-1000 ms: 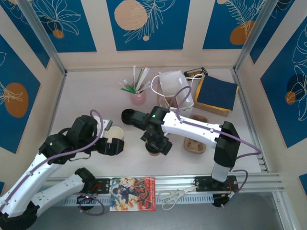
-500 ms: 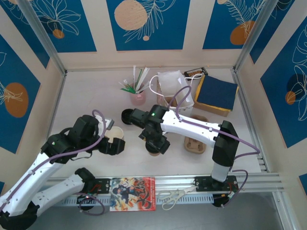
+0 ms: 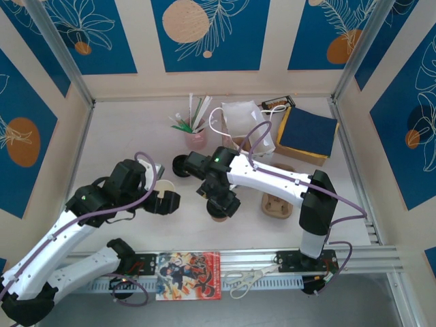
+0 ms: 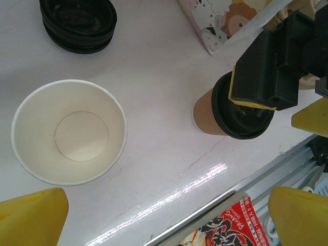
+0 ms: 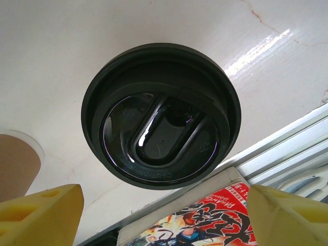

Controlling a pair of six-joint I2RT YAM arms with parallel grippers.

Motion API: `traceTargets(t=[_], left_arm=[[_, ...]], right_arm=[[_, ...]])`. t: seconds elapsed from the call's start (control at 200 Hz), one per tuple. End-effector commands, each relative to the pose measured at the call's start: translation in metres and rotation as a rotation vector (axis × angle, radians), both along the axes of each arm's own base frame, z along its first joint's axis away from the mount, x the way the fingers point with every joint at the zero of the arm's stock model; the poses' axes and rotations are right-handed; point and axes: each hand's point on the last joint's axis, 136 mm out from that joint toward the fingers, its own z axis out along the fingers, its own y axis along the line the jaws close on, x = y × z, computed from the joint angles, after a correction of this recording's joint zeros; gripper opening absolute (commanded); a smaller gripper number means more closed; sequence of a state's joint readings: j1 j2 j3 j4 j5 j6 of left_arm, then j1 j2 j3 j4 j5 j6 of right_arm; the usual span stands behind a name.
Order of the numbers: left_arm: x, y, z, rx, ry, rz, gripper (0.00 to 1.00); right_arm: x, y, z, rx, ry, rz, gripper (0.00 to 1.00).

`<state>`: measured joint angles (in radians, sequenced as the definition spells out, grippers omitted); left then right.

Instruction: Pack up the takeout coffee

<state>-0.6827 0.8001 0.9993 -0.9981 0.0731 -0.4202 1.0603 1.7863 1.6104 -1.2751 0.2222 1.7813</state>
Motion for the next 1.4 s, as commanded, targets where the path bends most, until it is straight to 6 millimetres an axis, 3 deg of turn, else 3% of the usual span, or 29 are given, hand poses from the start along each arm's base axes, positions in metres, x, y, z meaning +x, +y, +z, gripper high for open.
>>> traceTargets(t=[0.0,1.395], left_arm=[[0.006,0.000,0.007,-0.014,-0.023,0.025,1.00],[0.006,-0.003,0.007,-0.032,-0.012,0.027,1.00]], right_arm=[[-0.003,0.001,-0.002,-0.012,0.040,-0.006,0.84],[0.000,-0.016,-0.032,-0.031,0.095,-0.028,0.83]])
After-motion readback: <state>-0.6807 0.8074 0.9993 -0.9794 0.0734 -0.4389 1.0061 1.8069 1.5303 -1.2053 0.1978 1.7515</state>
